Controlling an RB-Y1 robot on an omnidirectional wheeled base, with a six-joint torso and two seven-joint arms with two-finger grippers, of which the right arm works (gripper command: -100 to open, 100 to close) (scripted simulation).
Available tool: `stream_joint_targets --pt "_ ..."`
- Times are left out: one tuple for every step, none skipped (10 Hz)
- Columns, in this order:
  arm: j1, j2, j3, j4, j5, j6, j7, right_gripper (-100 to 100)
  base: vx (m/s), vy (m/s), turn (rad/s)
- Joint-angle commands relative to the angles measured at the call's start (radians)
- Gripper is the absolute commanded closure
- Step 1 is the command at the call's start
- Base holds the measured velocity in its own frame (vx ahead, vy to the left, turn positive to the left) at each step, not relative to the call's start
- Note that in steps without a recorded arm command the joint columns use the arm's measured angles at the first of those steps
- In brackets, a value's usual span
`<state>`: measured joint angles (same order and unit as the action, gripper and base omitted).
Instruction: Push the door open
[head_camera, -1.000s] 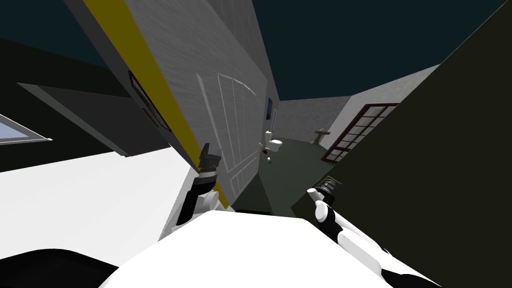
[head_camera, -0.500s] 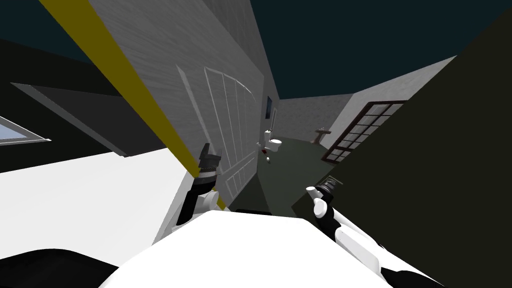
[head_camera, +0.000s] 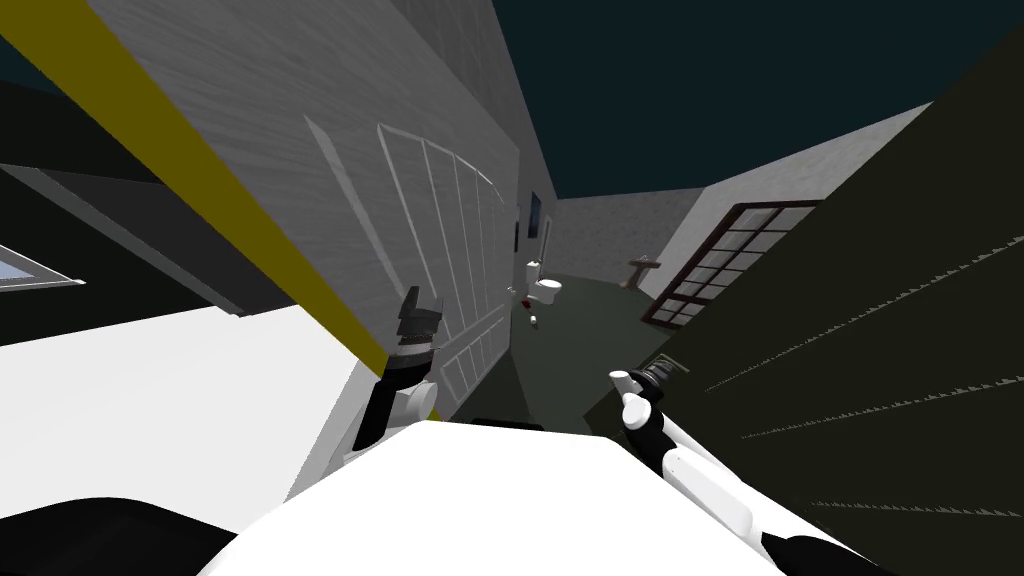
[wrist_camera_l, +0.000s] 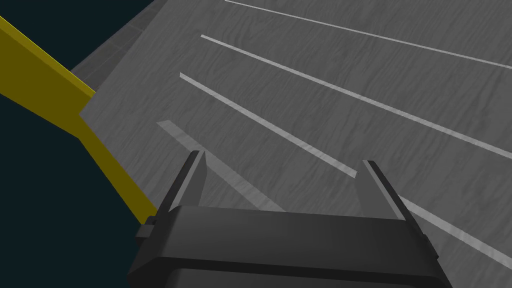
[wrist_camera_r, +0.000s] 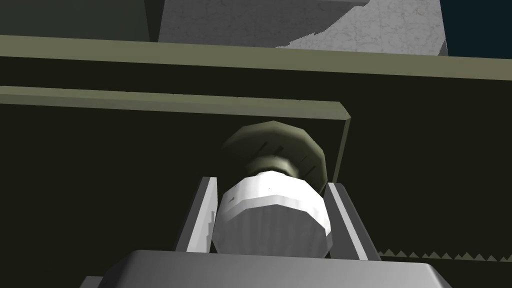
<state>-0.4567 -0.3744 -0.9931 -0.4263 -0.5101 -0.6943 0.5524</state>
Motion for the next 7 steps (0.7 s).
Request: stream_joint_targets --pt "-0.017 -0.004 -0.030 0.018 -0.011 -0.032 0.038 100 0.137 -0.128 -0.026" --pt "-0.021 -0.001 -0.038 0.020 -0.014 -0.037 0.049 100 0.121 -0.113 -0.024" --pt "-0.030 0.004 -0.054 0.024 -0.021 -0.049 0.071 100 0.131 -0.123 -0.019" --pt "-0.020 0.015 -0.047 0.002 -0.019 -0.031 0.062 100 0.065 -0.061 -0.005" --pt "-0.019 0.010 -0.072 -0.002 -0.030 -0.044 0.083 100 0.104 -0.109 -0.009" --pt "-0.018 0.008 -0.089 -0.002 -0.038 -0.054 0.094 100 0.169 -0.148 0.000" --pt "-0.017 0.006 -0.098 -0.003 -0.042 -0.059 0.101 100 0.144 -0.153 -0.021"
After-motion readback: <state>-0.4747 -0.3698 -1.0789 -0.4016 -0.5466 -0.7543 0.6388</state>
